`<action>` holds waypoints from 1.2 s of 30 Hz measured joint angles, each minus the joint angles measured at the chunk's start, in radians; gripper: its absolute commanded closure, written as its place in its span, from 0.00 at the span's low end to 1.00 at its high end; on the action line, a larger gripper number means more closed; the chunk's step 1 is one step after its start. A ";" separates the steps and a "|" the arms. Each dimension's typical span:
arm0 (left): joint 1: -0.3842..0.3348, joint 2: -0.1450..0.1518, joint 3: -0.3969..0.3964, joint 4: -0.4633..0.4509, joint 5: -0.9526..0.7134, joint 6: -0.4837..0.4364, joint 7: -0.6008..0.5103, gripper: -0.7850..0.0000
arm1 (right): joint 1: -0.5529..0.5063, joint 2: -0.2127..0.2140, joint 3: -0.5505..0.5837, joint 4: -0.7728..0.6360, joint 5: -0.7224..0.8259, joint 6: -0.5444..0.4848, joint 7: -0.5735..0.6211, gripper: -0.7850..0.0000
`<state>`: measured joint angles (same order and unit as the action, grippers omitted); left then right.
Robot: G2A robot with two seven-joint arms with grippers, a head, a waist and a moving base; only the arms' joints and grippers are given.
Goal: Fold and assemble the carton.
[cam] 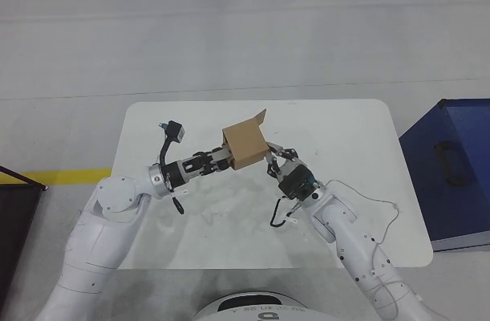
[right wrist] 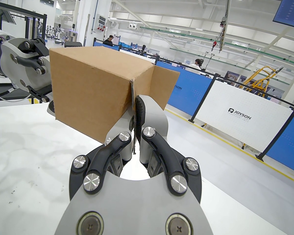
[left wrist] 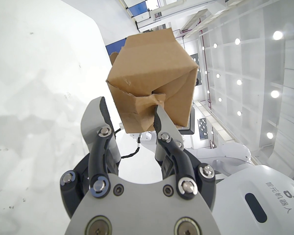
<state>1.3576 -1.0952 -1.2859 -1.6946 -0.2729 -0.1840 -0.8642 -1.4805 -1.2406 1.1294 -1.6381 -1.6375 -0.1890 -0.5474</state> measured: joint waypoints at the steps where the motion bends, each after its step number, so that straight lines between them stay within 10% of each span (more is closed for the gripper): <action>1: -0.001 0.000 0.002 0.000 0.002 0.004 0.000 0.61 | -0.001 0.000 0.001 -0.001 -0.001 0.001 -0.001 1.00; 36: -0.013 0.003 0.021 -0.003 -0.014 0.107 0.037 0.80 | -0.016 0.004 -0.012 -0.007 -0.020 -0.013 -0.036 1.00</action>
<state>1.3447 -1.0921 -1.2644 -1.6973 -0.2865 -0.0767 -0.8275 -1.4967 -1.2367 1.1170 -1.6454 -1.6574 -0.2017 -0.5837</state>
